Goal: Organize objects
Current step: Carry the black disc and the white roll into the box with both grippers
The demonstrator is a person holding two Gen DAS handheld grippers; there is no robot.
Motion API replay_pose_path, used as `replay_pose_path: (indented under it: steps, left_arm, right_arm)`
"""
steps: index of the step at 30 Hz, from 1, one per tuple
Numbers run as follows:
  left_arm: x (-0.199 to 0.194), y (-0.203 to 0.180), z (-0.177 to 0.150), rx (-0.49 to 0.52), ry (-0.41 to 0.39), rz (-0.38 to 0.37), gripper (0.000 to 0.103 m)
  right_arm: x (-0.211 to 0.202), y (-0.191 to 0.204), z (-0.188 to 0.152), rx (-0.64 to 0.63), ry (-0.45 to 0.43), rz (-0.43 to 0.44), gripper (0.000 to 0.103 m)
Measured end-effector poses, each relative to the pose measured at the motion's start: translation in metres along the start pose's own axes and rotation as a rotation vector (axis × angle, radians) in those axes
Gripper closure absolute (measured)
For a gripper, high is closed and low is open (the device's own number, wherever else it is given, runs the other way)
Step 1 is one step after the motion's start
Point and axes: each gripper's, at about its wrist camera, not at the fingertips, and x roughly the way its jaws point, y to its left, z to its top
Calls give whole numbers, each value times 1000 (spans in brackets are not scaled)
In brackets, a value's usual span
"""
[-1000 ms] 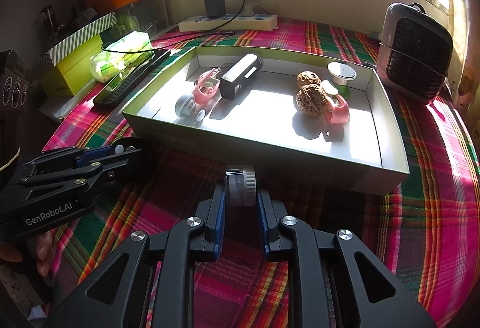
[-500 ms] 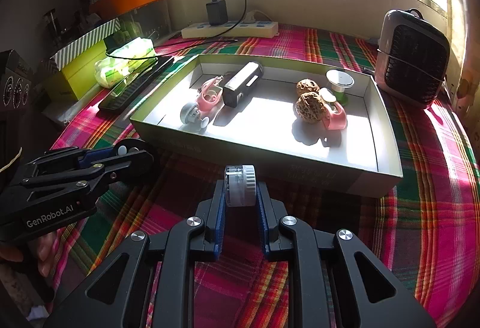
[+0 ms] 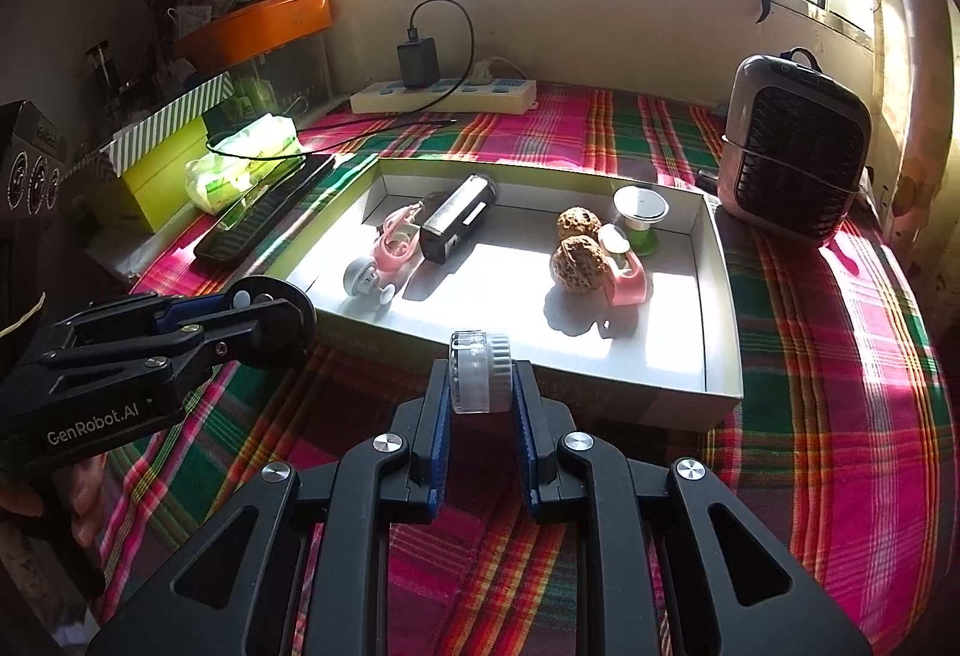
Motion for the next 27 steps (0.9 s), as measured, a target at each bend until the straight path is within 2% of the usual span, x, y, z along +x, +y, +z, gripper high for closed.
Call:
replay_pose_path:
  steps: [11,27]
  left_arm:
    - [22,-11,20,32,12,-17,78]
    - [58,-20,45,57,51,-23,78]
  right_arm:
    - [9,-16,15,9,2,-31,83]
    - [38,-33,27,5,66,-34,83]
